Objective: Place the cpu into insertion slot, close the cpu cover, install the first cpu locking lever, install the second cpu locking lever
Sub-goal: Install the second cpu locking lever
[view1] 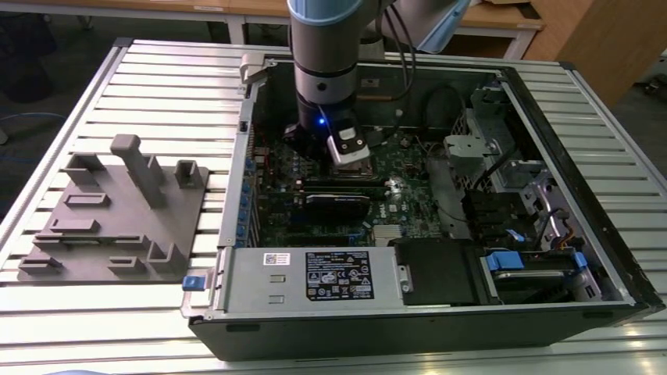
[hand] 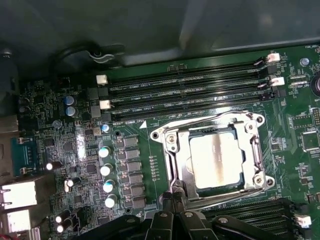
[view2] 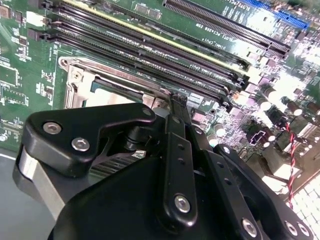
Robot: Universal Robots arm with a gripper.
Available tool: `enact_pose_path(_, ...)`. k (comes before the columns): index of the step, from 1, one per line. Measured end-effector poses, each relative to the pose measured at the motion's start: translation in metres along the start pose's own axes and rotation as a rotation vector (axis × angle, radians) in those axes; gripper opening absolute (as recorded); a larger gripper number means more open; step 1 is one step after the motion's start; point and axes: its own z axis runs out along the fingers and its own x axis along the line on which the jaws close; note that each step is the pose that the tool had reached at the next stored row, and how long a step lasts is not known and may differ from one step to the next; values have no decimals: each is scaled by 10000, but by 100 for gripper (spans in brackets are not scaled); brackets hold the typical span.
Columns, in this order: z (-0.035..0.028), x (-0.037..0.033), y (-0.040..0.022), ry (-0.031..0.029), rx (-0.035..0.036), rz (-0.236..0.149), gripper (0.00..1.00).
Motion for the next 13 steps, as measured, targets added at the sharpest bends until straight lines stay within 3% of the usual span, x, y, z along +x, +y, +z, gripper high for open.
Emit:
enact_pose_path(4, 6, 3, -1, -3, -36, 1, 10)
enact_pose_path(8, 11, 4, -13, -3, -120, 6, 10)
enact_pose_path(13, 11, 3, -15, -1, -130, 7, 10)
